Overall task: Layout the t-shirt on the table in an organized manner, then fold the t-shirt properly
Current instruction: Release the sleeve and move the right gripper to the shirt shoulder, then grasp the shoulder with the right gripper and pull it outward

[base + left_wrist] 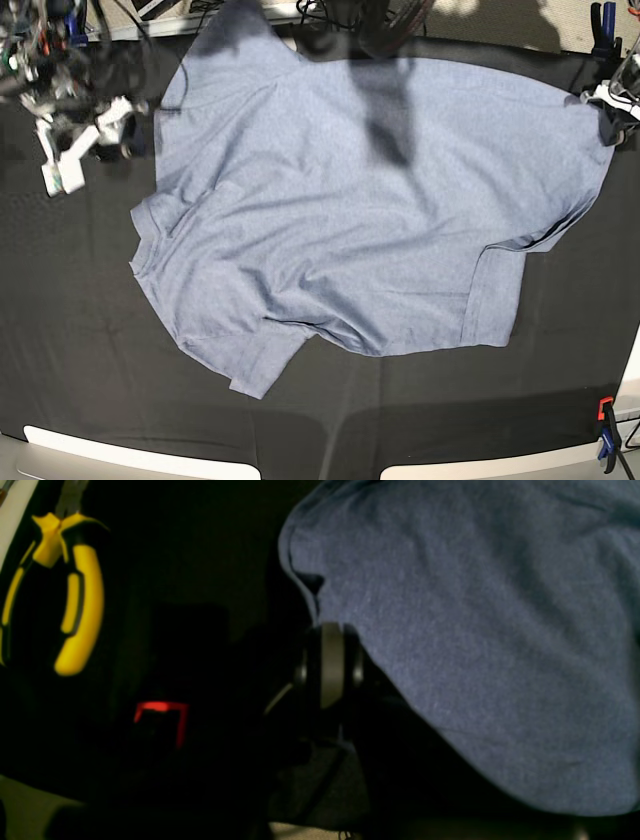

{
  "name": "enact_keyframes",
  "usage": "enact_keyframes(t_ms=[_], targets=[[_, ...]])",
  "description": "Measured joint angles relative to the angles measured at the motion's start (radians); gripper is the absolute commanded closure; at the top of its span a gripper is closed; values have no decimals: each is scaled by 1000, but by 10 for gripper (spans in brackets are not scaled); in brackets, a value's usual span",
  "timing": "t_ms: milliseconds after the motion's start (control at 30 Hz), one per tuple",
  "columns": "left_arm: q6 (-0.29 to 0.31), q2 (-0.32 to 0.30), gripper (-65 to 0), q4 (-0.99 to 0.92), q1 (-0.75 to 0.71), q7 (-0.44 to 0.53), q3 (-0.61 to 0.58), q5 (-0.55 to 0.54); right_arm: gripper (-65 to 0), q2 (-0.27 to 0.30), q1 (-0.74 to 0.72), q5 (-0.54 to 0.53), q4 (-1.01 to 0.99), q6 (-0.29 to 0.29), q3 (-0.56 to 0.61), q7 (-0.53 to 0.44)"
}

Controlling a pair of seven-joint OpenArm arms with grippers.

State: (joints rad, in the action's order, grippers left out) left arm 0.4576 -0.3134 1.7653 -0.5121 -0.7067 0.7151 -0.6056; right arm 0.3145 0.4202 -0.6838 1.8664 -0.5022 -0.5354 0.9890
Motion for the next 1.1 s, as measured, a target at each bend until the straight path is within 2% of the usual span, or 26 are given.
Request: enact_keyframes(t_ms=[433,500,567,733,833,933,967,1100], targets=[[0,0,0,0,0,0,0,0,-276,-5,-161,0,-288,4,38,53],[0,0,0,0,0,0,0,0,-276,-20,-180,2,-290,-2,37,61],[0,0,0,0,0,0,0,0,-276,-47,-191,2,-290,-71,36,89],[0,0,0,0,0,1,0,0,-274,-102,-212,2,-290,-78,61,96],[0,0,0,0,0,1,0,0,-190,-113,-213,33,-289,-81,84,86],[0,0,0,0,0,1,0,0,-27,-112,-217,57,-289,-81,88,83],[0,0,0,0,0,1,0,0,0,-112,-218,66,-289,-81,87,84],[0,0,0,0,0,1,0,0,0,-95,-218,92,-278,-127,85,126]])
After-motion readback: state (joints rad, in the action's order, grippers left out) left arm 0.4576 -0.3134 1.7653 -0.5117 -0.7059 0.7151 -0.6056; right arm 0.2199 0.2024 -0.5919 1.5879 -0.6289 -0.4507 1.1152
